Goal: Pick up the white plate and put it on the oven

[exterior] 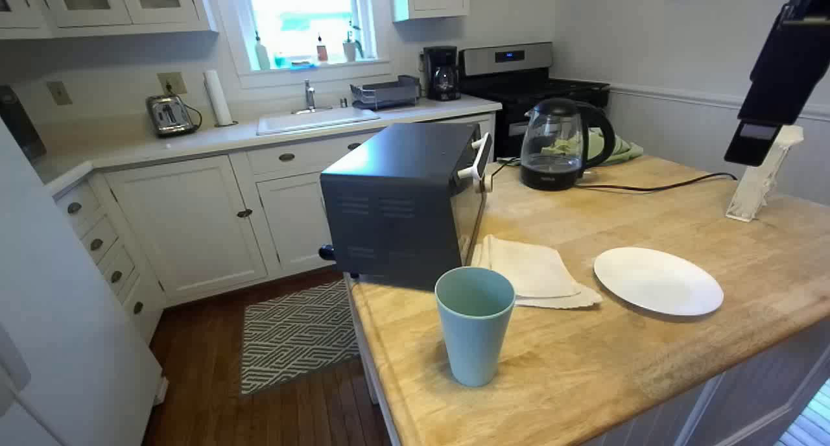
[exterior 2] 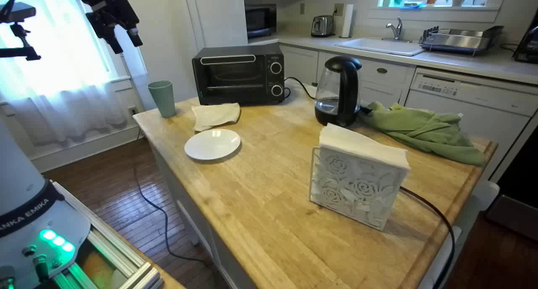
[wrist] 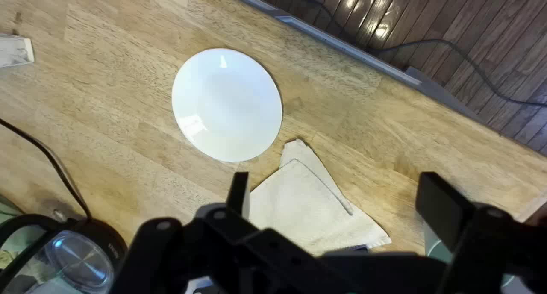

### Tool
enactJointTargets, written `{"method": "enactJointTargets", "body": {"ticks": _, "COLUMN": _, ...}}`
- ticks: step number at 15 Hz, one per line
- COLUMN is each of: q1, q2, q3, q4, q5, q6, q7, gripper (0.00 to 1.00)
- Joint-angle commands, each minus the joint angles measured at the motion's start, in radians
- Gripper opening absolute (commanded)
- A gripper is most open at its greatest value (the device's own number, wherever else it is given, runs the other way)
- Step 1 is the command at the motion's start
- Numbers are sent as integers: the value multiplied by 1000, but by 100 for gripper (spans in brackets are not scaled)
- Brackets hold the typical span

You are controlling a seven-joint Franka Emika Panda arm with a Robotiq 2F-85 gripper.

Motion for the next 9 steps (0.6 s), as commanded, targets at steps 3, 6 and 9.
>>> {"method": "enactJointTargets", "body": {"ticks": 3, "q1": 25, "q2": 5, "q3": -21, "q4": 2, "q5": -15, "q6": -4, "q7": 14, "gripper": 100}}
{"method": "enactJointTargets", "body": {"ticks": 6, "q1": 25, "q2": 5, "q3": -21, "q4": 2, "q5": -15, "q6": -4, "q7": 14, "gripper": 100}}
{"method": "enactJointTargets", "body": {"ticks": 9, "q1": 16, "q2": 25, "q3": -47, "q4": 21, "q5": -2, "q6": -11, "q7": -1, "gripper": 100}}
